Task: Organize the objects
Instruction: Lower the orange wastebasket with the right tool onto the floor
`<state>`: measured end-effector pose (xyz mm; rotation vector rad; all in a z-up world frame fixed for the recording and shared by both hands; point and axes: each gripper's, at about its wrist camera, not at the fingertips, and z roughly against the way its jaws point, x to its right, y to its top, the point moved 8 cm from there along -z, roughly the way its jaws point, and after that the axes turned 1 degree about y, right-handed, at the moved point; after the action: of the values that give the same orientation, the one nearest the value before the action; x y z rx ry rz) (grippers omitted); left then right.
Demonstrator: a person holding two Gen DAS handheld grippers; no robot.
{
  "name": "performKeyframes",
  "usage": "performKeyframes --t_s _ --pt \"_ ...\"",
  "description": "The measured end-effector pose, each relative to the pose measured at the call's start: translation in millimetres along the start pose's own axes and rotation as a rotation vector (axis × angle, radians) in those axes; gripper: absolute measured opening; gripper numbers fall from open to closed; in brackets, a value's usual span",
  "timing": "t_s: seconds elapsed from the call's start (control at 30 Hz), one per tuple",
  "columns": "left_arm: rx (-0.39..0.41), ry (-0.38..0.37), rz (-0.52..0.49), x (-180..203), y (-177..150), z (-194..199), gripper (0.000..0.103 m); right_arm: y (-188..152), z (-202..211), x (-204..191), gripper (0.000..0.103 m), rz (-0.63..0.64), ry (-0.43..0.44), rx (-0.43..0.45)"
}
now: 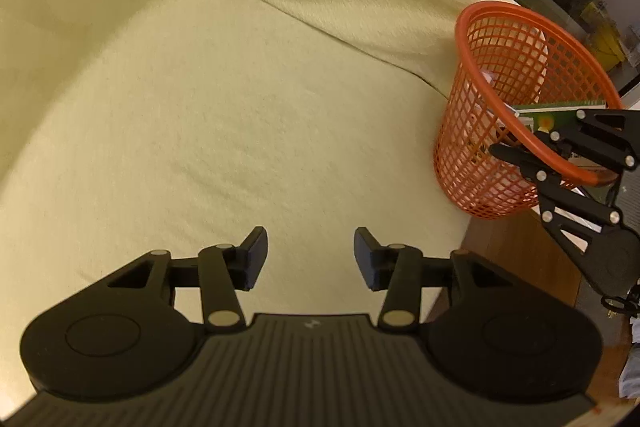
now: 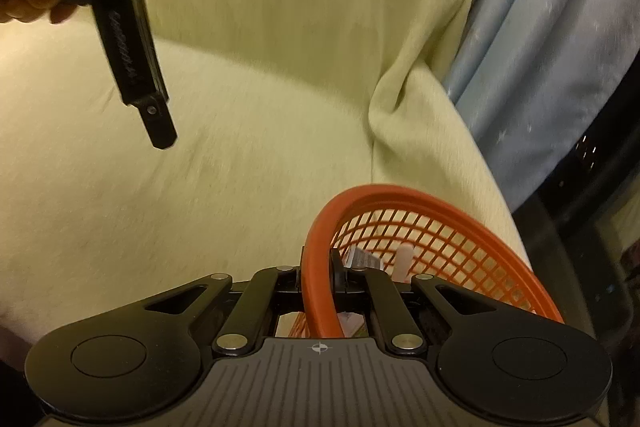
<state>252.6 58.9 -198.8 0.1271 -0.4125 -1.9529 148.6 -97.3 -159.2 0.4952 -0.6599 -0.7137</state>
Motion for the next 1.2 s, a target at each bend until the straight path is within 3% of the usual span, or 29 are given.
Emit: performKeyframes --t_s 0.43,0.73,0.93,1.2 --pt "-0.084 -0.037 0.124 15.5 -22.1 18.3 0.05 1.0 23.9 -8.6 0.002 0.075 0.176 -0.167" --pt "-0.041 -0.036 0.182 20.0 -24.2 26.1 0.05 -6.5 61.3 -22.7 0.003 0.178 0.334 -0.195" --pt "-0.016 0.01 0.276 48.9 -32.7 30.4 0.05 -44.6 93.2 -26.6 0.003 0.259 0.495 -0.164" --pt "0.026 0.116 0.468 145.8 -74.7 25.0 0.057 -149.9 138.2 -25.6 0.003 0.55 0.71 -0.021"
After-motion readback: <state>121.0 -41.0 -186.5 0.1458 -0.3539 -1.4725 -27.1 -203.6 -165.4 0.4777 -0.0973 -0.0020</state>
